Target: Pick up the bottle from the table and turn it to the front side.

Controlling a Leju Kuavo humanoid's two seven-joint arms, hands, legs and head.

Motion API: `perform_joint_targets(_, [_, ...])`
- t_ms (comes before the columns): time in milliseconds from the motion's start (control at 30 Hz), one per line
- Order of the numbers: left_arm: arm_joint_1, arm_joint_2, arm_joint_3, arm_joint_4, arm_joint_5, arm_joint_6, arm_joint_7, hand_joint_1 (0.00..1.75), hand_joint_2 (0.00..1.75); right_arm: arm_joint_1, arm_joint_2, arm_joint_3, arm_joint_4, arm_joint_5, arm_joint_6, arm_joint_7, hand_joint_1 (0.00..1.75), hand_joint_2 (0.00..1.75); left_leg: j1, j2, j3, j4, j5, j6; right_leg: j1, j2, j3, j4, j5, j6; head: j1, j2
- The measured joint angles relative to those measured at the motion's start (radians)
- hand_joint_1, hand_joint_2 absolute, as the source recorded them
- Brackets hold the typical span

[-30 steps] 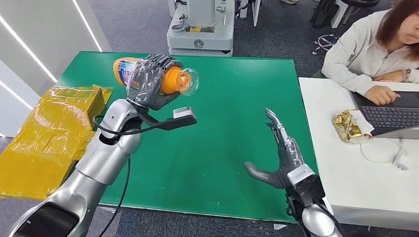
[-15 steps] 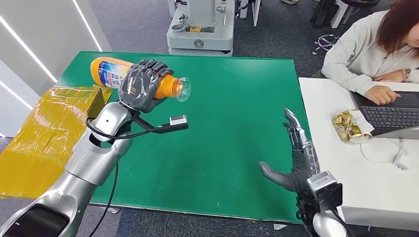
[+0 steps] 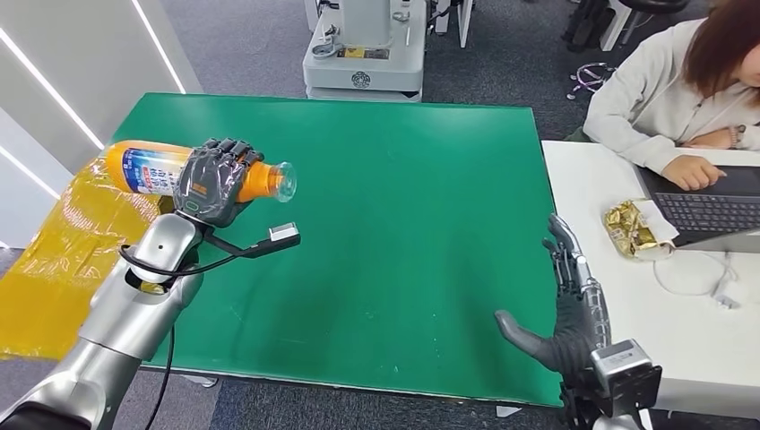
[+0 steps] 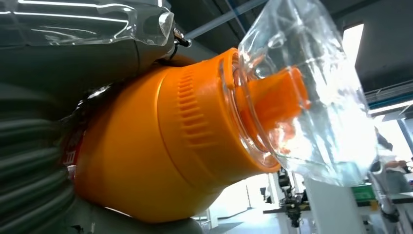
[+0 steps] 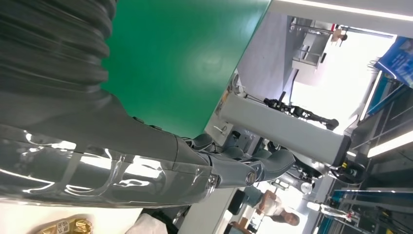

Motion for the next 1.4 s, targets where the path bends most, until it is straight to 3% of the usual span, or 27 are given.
perform_joint_targets(233, [0.051,0.041,0.051,-0.004,0.025,0.009,0.012,1.71,1.75,0.036,0.026,-0.044,-0.058,0.024,0.008,0.019,0.0,1.75,0.0,0.001,0.0,0.0,0.0,0.0,0.0,0.001,0.0,0.0,0.0,0.0,0.0,0.0])
perform_joint_targets(500, [0.192,0.091,0.114,-0.004,0.047,0.039,0.014,1.74,1.75,0.073,0.047,-0.084,-0.094,0.041,0.02,0.021,0.0,1.75,0.0,0.001,0.0,-0.001,-0.001,0.0,0.0,0.001,-0.001,0.0,-0.001,0.0,0.0,0.0])
perform_joint_targets(733, [0.273,0.092,0.161,0.014,0.047,0.037,-0.006,1.66,1.75,0.071,0.058,-0.088,-0.098,0.068,0.02,0.018,0.0,1.75,0.0,0.001,0.0,-0.001,-0.001,0.0,0.0,0.001,0.0,0.0,-0.001,0.0,0.0,0.0])
perform_joint_targets(833, [0.29,0.081,0.167,0.042,0.026,0.047,-0.02,1.71,1.75,0.055,0.057,-0.086,-0.09,0.06,0.021,0.012,0.0,1.75,0.0,0.001,0.0,0.0,-0.001,0.0,0.0,0.001,0.0,0.0,-0.001,0.0,0.0,0.0])
perform_joint_targets(1033, [0.28,0.05,0.165,0.148,-0.031,0.11,-0.034,1.75,1.75,0.001,0.04,-0.056,-0.041,0.026,0.023,-0.01,0.0,1.75,0.0,0.001,0.0,0.0,-0.001,0.0,0.0,0.001,0.0,0.0,-0.001,-0.001,0.0,0.0])
perform_joint_targets(1400, [0.126,-0.01,0.166,0.551,-0.028,0.245,-0.057,1.75,1.75,-0.085,-0.028,0.054,0.048,-0.04,0.016,-0.037,0.0,1.75,0.0,0.0,0.0,0.0,0.0,-0.001,0.0,0.0,0.0,0.0,0.0,-0.001,0.0,0.0])
